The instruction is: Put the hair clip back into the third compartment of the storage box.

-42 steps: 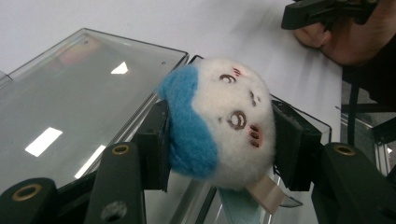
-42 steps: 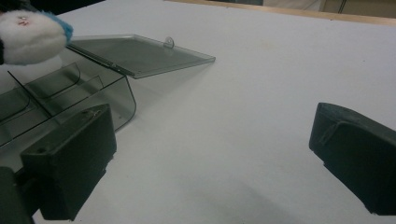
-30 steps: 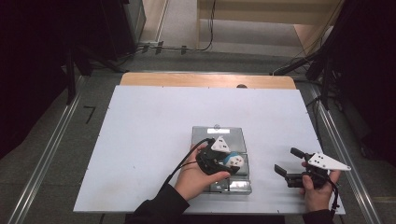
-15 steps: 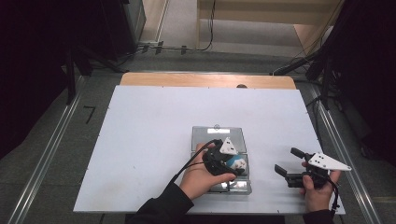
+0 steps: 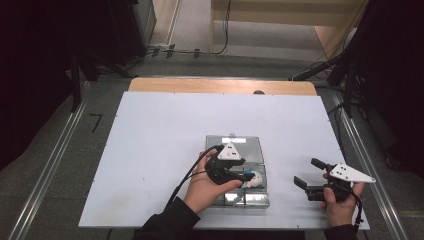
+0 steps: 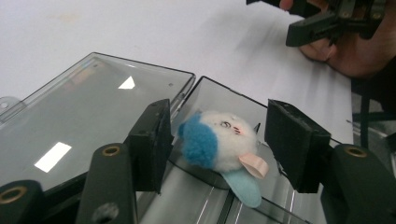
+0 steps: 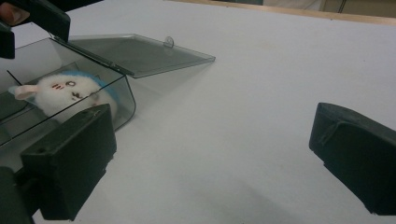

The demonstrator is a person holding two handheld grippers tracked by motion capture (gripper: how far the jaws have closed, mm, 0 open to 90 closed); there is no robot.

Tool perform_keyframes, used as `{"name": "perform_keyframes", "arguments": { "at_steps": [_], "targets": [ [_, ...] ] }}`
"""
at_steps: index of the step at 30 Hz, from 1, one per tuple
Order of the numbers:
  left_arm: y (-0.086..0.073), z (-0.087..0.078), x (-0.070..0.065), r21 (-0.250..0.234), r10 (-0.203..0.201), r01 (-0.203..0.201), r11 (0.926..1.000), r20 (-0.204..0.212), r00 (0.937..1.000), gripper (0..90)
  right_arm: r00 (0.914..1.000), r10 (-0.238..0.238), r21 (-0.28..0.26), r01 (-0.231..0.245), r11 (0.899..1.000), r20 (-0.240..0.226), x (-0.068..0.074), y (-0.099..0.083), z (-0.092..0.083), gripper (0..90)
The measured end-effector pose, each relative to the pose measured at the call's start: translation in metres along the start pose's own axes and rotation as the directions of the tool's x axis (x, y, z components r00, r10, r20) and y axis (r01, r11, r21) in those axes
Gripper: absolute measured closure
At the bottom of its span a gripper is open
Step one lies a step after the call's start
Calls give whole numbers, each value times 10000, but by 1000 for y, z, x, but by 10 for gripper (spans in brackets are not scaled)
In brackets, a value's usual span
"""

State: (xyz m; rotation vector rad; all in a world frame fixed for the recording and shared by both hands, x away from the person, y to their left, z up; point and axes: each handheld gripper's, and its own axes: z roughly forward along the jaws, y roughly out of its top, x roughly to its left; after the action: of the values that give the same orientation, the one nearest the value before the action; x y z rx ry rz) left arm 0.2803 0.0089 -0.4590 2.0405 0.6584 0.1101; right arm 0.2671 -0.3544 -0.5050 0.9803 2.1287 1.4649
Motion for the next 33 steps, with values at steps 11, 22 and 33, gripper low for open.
{"name": "perform_keyframes", "arguments": {
  "at_steps": [11, 22, 33],
  "targets": [
    [-8, -23, 22, -697, -625, 625, 9956, 19, 9980, 252, 9999, 30, 57, -31, 10000, 102, 0, 0, 0, 0],
    [-16, -41, 47, -954, -1230, 1208, 9881, -167, 9923, 64, 9999, -42, 191, 40, 9998, 109, 1, 0, 2, 0],
    [-26, -52, 71, -1227, -1913, 1884, 9744, -118, 9815, 0, 10000, 18, 324, -17, 9995, -35, 1, 1, 1, 0]
  ]
}}
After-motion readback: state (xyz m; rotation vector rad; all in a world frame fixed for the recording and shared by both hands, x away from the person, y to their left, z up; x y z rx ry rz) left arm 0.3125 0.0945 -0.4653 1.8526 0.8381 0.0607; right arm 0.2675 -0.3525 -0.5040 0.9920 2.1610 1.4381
